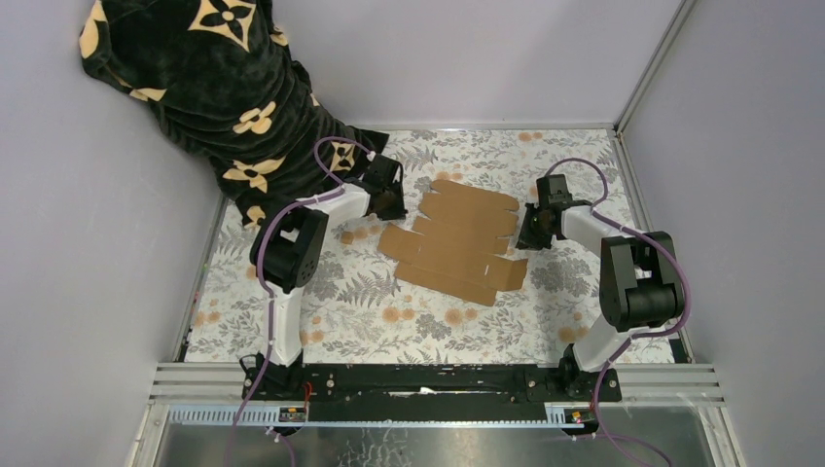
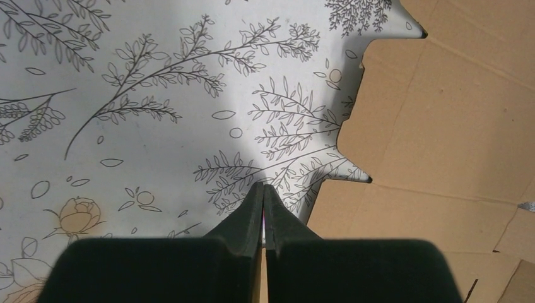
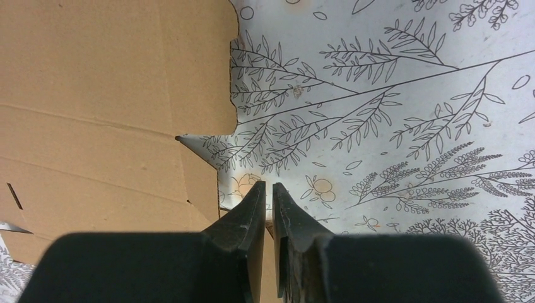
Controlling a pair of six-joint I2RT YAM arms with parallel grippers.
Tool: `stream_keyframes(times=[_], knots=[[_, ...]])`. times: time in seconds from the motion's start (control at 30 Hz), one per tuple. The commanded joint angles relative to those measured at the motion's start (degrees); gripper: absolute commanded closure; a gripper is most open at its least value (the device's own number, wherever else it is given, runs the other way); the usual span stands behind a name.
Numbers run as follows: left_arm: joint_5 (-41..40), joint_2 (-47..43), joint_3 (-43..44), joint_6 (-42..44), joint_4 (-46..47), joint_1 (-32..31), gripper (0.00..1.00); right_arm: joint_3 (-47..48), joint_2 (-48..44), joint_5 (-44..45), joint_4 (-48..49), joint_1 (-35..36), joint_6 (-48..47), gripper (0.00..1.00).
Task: Fold the paper box
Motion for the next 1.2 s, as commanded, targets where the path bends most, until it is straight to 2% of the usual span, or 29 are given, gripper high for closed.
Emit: stream_keyframes(times=[0.0,0.43,1.17], knots=[[-0.5,-0.1,-0.5,0.4,0.5,-1.0,0.95,0.3,0.3,-1.8,1.3,0.8,0.0,0.84],[1.2,-1.1,-4.8,-0.9,2.7,-1.8,0.96,0.4,0.7,-2.5,1.5,3.2,0.4,0.84],[3.6,-4.9,-5.4,-1.6,3.0,-2.3,0.99,2.5,-1.7,-2.7,0.0,4.7,0.6,0.84]])
